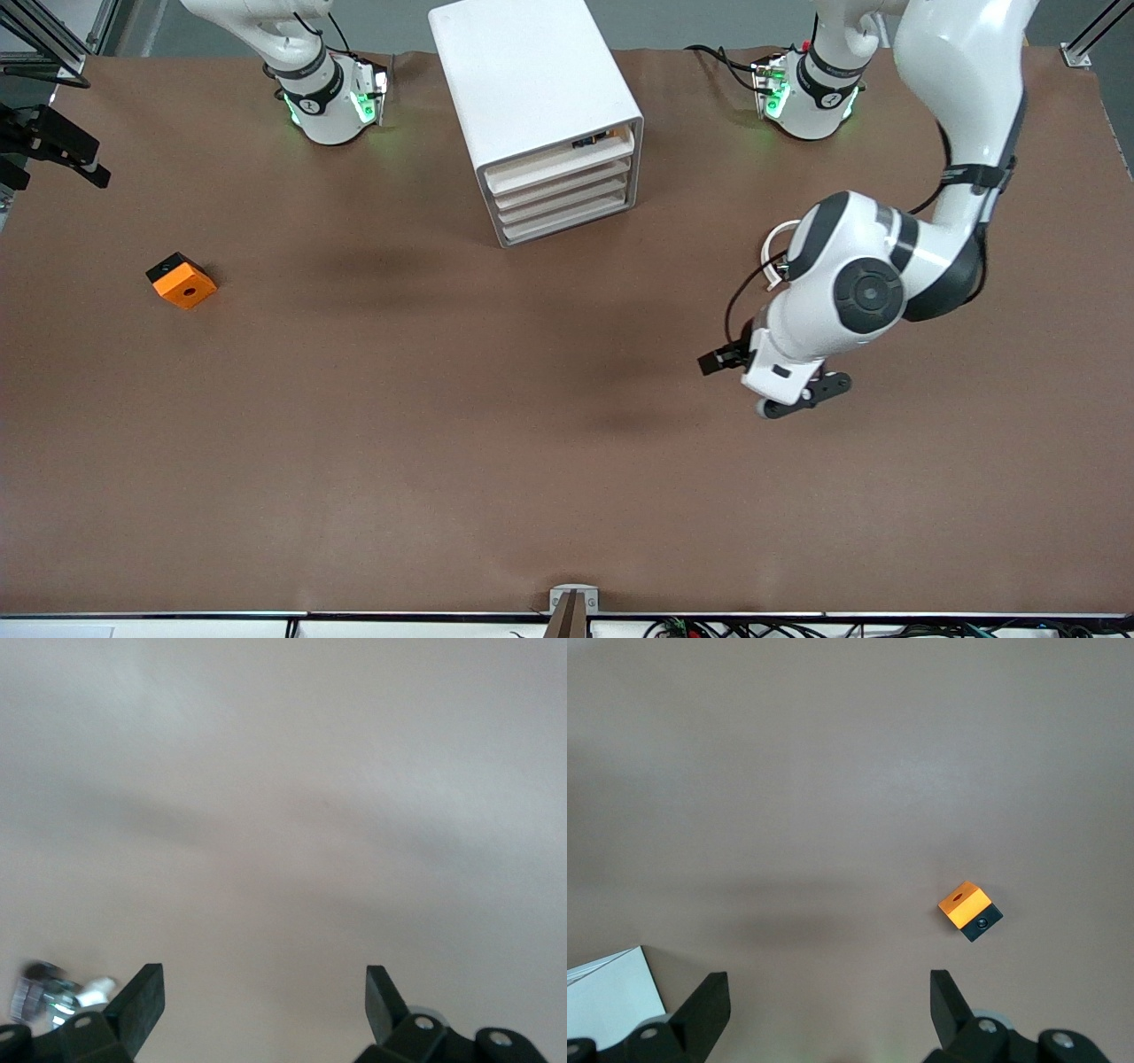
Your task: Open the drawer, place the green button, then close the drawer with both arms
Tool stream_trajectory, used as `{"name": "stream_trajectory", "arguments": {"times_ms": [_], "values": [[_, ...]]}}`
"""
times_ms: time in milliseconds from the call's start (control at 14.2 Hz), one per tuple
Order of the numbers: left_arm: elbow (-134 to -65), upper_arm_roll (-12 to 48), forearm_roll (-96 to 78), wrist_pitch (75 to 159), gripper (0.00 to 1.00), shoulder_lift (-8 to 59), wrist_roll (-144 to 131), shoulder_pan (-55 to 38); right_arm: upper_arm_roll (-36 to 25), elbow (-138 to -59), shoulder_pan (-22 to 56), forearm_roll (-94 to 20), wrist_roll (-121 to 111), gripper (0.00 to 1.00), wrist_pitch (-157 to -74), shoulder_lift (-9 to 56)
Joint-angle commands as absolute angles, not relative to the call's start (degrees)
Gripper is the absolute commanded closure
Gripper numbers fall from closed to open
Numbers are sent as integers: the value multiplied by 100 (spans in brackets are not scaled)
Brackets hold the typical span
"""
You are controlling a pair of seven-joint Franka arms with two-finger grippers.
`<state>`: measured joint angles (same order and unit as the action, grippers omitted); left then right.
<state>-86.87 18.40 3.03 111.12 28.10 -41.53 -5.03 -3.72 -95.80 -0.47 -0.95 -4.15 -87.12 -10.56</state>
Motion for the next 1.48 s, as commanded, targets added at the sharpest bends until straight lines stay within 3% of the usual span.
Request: {"name": "stream_trajectory", "arguments": {"times_ms": [0, 635, 1128, 1410], "values": [[-8675, 1872, 745, 10873, 0, 2453, -3956, -238, -404, -9738, -61, -70, -466, 0, -8841, -1195], [-8710, 1802, 870, 9898, 0, 1021, -2023, 413, -378, -9642, -141, -176, -439, 0, -8851, -1187], [-9237, 644, 457, 8852, 0, -403, -818, -183, -404, -9642, -141, -220, -457, 0, -8701, -1195], [-9641, 379, 352, 8710, 0, -922, -765, -430, -404, -9633, -114, -220, -457, 0, -8719, -1195]]}}
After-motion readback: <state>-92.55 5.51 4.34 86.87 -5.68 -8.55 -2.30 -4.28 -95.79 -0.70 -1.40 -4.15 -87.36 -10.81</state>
